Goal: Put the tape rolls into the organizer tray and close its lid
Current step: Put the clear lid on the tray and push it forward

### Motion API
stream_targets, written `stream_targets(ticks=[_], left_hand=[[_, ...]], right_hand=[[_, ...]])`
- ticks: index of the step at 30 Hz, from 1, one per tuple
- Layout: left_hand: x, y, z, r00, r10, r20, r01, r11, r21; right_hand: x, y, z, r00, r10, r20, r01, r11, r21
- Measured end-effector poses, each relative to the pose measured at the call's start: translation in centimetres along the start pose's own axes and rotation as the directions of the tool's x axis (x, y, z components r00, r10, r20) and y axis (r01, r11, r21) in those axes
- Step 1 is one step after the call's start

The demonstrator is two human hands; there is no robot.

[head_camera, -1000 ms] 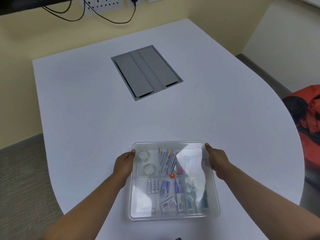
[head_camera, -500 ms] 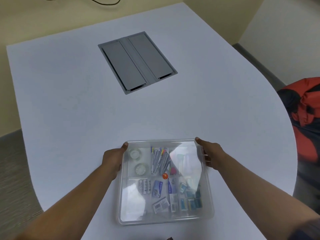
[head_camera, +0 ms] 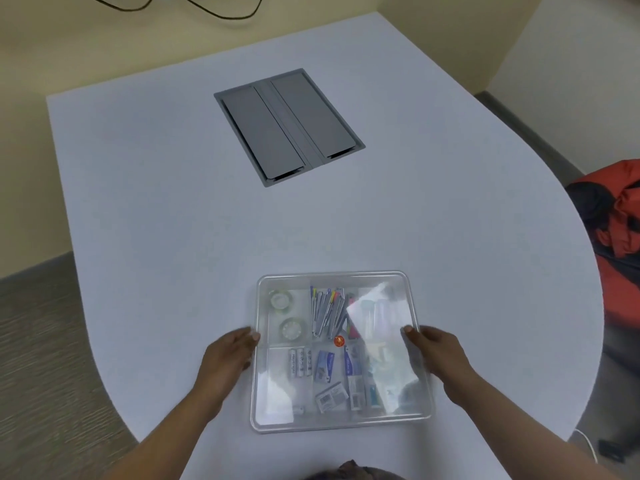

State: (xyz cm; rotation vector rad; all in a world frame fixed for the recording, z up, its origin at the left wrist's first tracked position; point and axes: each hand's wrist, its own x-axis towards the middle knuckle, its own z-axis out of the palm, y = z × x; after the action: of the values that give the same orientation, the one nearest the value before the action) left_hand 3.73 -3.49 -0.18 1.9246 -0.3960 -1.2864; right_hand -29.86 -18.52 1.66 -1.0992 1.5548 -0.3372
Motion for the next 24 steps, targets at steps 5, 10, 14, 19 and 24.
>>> stream_targets(ticks=[5, 10, 14, 19, 24], left_hand=[[-5.9, -5.3, -0.9, 0.981, 0.006, 0.196, 0.01, 0.997, -0.079], [-8.0, -7.0, -0.8, 0.94, 0.107, 0.325, -0.062, 0.987, -0.148], [-7.4, -6.7, -0.5, 0.933, 0.119, 0.339, -0.071, 0.986, -0.152], [-5.2, -4.4, 0.9, 0.942, 0.082, 0.327, -0.023, 0.983, -0.18], [-2.6, -2.4, 2.8, 0.962, 0.038, 0.272, 0.025, 0.974, -0.225]], right_hand=[[-5.2, 5.0, -1.5, 0.99, 0.072, 0.12, -0.079, 0.995, 0.058], [-8.1, 7.4, -1.9, 0.975, 0.039, 0.219, -0.063, 0.992, 0.107], [-7.3, 7.7, -1.6, 0.988, -0.012, 0.152, -0.018, 0.981, 0.191], [-4.7, 7.0, -1.9, 0.996, -0.012, 0.083, -0.016, 0.944, 0.33], [-3.3, 6.1, -2.2, 0.999, 0.011, 0.048, -0.029, 0.914, 0.406]])
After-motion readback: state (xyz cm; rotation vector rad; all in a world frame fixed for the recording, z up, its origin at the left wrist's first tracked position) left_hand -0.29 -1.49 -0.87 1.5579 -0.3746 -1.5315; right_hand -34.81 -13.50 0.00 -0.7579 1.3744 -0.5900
